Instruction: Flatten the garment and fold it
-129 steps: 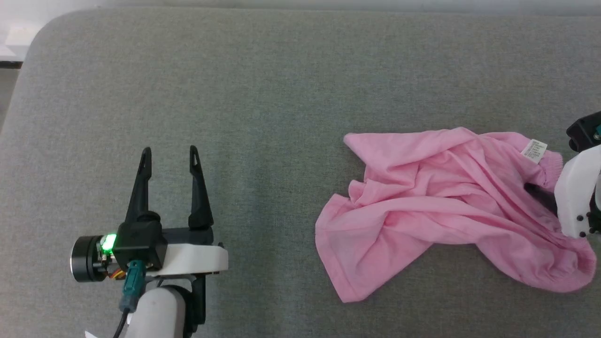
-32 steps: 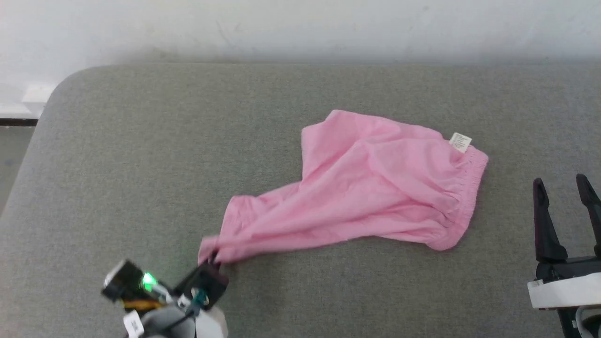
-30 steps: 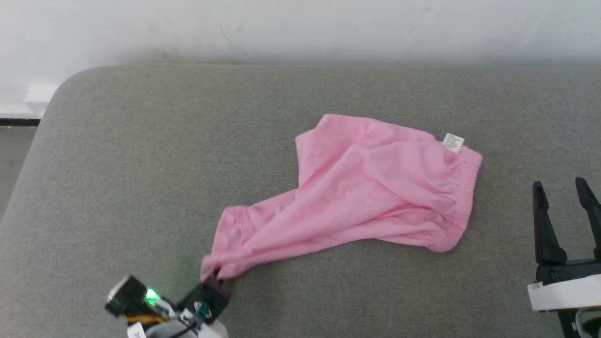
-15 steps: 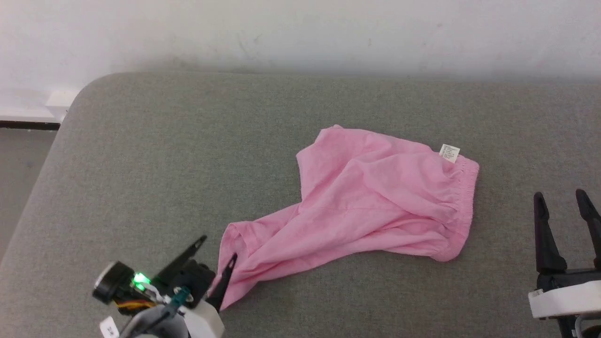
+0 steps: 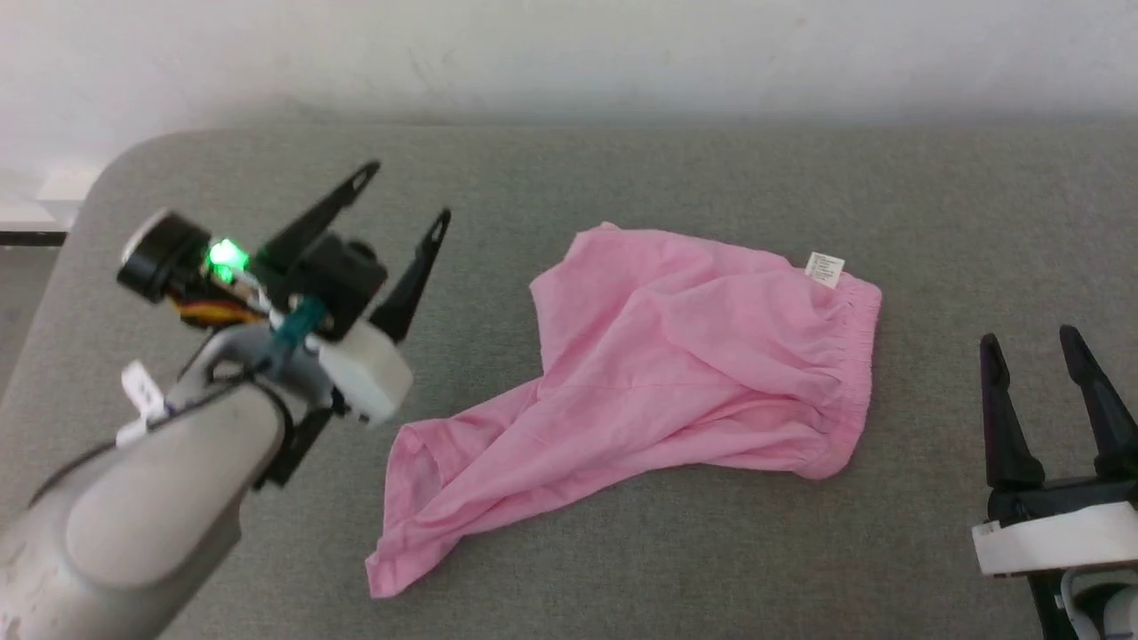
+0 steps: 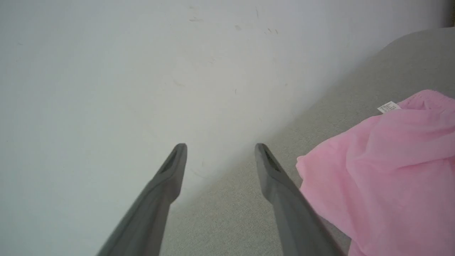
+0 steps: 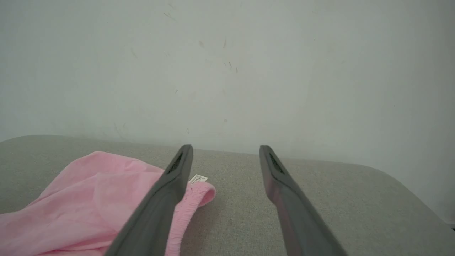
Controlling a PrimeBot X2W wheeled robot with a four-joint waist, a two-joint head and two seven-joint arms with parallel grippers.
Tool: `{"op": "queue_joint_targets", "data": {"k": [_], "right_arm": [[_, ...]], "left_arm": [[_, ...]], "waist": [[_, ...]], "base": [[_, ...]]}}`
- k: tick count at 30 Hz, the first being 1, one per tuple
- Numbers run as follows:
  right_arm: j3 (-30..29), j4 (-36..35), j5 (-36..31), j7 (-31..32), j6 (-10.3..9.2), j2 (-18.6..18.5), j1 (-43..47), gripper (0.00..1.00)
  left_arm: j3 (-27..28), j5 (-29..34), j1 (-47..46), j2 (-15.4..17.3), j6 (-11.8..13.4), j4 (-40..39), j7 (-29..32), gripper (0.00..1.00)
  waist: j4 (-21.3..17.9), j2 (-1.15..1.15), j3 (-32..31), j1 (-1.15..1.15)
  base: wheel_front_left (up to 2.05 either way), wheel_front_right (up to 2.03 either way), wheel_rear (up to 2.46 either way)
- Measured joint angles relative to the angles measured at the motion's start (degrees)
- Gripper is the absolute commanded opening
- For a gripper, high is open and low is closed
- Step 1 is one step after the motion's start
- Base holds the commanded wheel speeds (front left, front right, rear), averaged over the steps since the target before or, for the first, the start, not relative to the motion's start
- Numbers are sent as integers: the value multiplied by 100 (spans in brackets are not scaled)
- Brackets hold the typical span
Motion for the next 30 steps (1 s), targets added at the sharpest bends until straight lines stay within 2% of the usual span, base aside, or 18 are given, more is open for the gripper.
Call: {"op": "queue_joint_targets", "data": {"k": [1, 2, 3, 4, 5, 6, 10, 13, 16, 20, 24, 29, 30], "right_arm": [[0, 0, 0, 0, 0, 0, 0, 100], [25, -24, -7, 0, 0, -2, -92, 100], [25, -24, -7, 0, 0, -2, -92, 100], [34, -35, -8, 0, 1, -3, -136, 100], [70, -55, -25, 0, 0, -8, -225, 100], [70, -55, -25, 0, 0, -8, -225, 100], [168, -80, -73, 0, 0, -7, -444, 100], [243, -114, -74, 0, 0, -2, -615, 100], [290, -135, -75, 0, 1, 1, -769, 100], [320, -153, -74, 0, 0, 32, -944, 100], [387, -142, -71, 0, 1, 74, -1107, 100], [477, -92, -64, 0, 1, 104, -1292, 100], [474, -77, -64, 0, 1, 108, -1337, 100]], "left_arm": [[0, 0, 0, 0, 0, 0, 0, 100], [58, -111, -365, -212, -197, 328, -2, 100], [58, -111, -365, -212, -197, 328, -2, 100], [65, -167, -549, -310, -334, 501, 1, 100], [59, -218, -942, -481, -605, 910, 26, 100], [59, -218, -942, -481, -605, 910, 26, 100], [-22, -292, -1795, -799, -1138, 1864, 265, 100], [-152, -346, -2373, -1125, -1480, 2504, 624, 100], [-320, -511, -2818, -1459, -1702, 3149, 1096, 100], [-655, -891, -3181, -1792, -1815, 3925, 1881, 100], [-1221, -1397, -3331, -1931, -1817, 4242, 2359, 100], [-2377, -1663, -3460, -1782, -1817, 4348, 2881, 100], [-2518, -1807, -3612, -1715, -1816, 4272, 3178, 100]], "waist": [[0, 0, 0, 0], [-75, 0, 82, 0], [-75, 0, 82, 0], [-111, 0, 129, 0], [-189, 0, 236, 0], [-189, 0, 236, 0], [-371, 0, 475, 1], [-532, 0, 666, 1], [-702, 0, 870, 1], [-923, 0, 1156, 1], [-1145, 0, 1430, 0], [-1408, 0, 1721, 0], [-1499, 0, 1809, -1]], "base": [[0, 0, 0], [0, 0, 0], [0, 0, 0], [0, 0, 0], [0, 0, 0], [0, 0, 0], [0, 0, 0], [0, 0, 0], [0, 0, 0], [0, 0, 0], [0, 0, 0], [0, 0, 0], [0, 0, 0]]}}
